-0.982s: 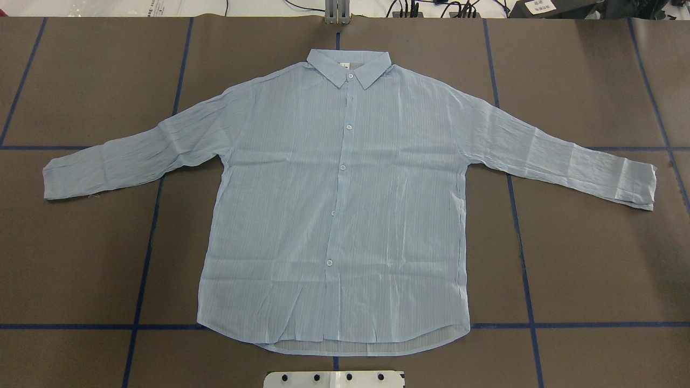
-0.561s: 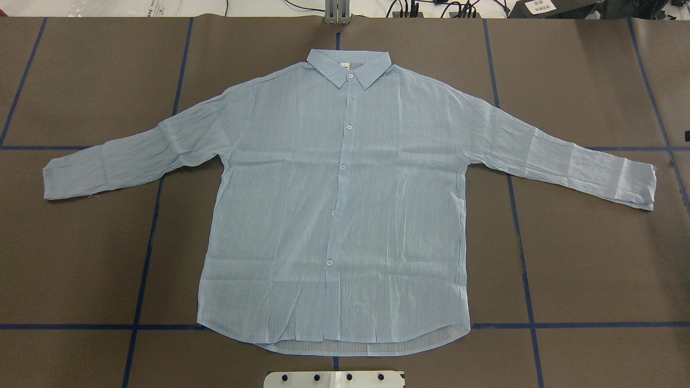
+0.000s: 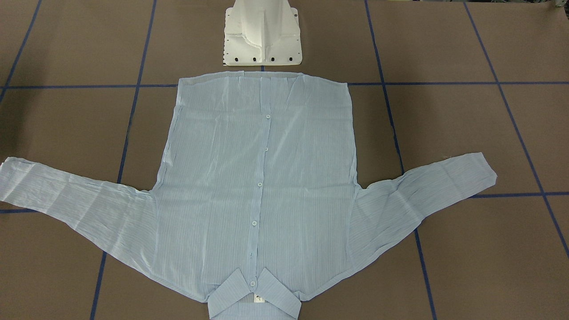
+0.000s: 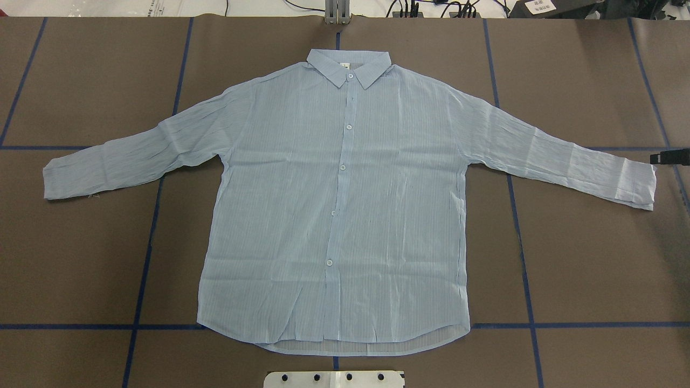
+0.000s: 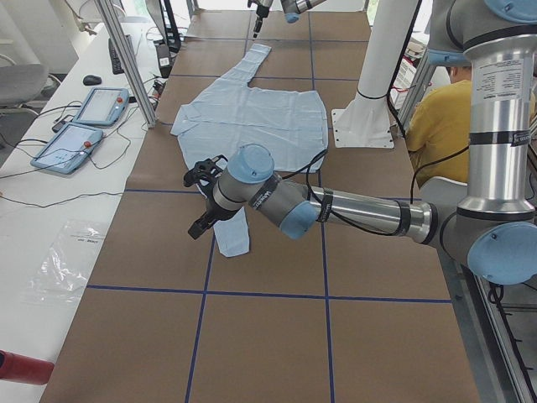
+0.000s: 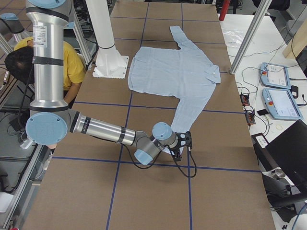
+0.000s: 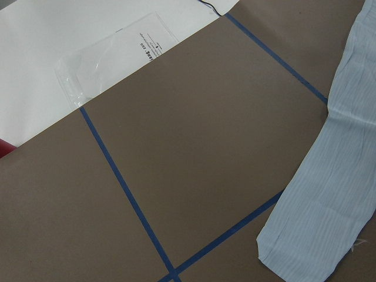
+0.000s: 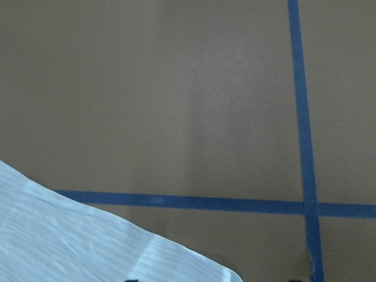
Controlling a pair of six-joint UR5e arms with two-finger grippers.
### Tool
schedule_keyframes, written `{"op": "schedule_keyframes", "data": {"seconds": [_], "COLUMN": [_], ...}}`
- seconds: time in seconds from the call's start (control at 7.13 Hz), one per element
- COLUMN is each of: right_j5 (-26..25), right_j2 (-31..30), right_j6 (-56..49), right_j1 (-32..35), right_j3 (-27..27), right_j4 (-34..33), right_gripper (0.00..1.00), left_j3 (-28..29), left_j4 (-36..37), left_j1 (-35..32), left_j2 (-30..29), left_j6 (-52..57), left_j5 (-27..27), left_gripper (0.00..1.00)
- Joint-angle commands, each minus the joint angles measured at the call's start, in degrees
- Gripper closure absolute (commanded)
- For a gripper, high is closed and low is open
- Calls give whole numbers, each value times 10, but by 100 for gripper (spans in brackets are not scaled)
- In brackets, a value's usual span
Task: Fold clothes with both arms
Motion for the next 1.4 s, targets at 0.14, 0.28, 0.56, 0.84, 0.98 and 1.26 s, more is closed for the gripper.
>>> {"op": "schedule_keyframes", "data": {"seconds": [0.14,0.28,0.56,0.84,0.98,1.26], "right_j5": [-31,-36,-42,-52,-52,-44], "right_j2": [0,0,1,2,3,9], "right_j6": [-1,-5,-7,-7,-7,-8], "right_j1": [-39,-45,-52,-59,-58,-58], "right_j3": [-9,-12,-17,-20,-20,-14], "right_j4": [2,2,2,1,0,-2], "right_gripper": [22,30,34,43,75,100], "left_j3": [2,3,7,8,7,9], "left_j4": [-2,-4,-4,-4,-4,-4], "left_j1": [0,0,0,0,0,0], "left_j2": [3,3,3,3,3,3], "left_j6": [1,2,2,2,2,2], "left_j5": [0,0,0,0,0,0], "left_gripper": [0,0,0,0,0,0]}}
